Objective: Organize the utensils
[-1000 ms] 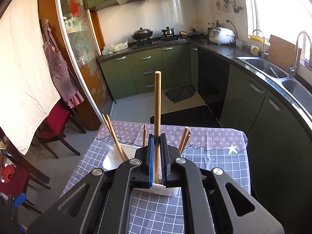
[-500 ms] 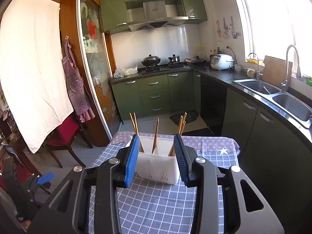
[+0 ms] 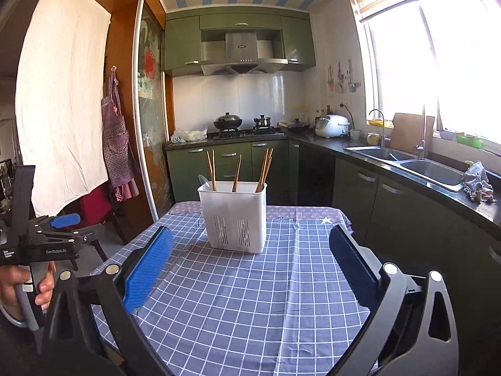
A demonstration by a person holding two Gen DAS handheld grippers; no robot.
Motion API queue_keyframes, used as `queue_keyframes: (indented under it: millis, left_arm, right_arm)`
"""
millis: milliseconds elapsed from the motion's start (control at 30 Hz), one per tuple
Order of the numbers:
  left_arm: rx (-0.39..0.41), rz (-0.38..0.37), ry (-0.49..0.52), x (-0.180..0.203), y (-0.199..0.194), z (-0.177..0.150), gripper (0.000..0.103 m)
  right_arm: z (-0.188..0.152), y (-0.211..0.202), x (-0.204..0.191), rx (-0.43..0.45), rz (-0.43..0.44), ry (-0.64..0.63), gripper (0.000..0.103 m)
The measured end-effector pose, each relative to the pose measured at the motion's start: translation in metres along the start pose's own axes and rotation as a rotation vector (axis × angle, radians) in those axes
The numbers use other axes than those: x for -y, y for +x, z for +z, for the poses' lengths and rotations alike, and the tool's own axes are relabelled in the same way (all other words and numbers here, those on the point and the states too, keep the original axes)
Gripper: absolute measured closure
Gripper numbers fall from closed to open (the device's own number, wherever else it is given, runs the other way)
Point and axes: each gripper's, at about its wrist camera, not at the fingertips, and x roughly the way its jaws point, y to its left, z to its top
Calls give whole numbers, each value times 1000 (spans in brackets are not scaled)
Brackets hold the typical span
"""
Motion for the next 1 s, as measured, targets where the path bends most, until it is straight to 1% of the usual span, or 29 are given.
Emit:
queue_keyframes:
  millis: [133, 267, 333, 433, 600, 1000]
  left_arm:
    - [21, -1, -8, 0, -16, -1, 7]
    - [38, 0, -5, 0, -30, -5, 7]
    - [33, -4, -5, -1, -34, -7, 7]
    - [20, -8, -9, -2, -38, -11, 7]
    - [18, -2, -7, -3, -44, -13, 7]
    - [24, -11, 6, 0, -52, -13, 7]
  right_arm:
    - [2, -26, -7, 33, -25, 9, 5]
    - [3, -37, -15, 30, -33, -7, 5]
    - [1, -39, -20, 23, -41, -26, 5]
    - [-3, -36, -26, 10, -52, -47, 5]
    - [-6, -29, -29, -12, -46, -50, 5]
    - [-7, -23, -31, -16, -42, -56, 5]
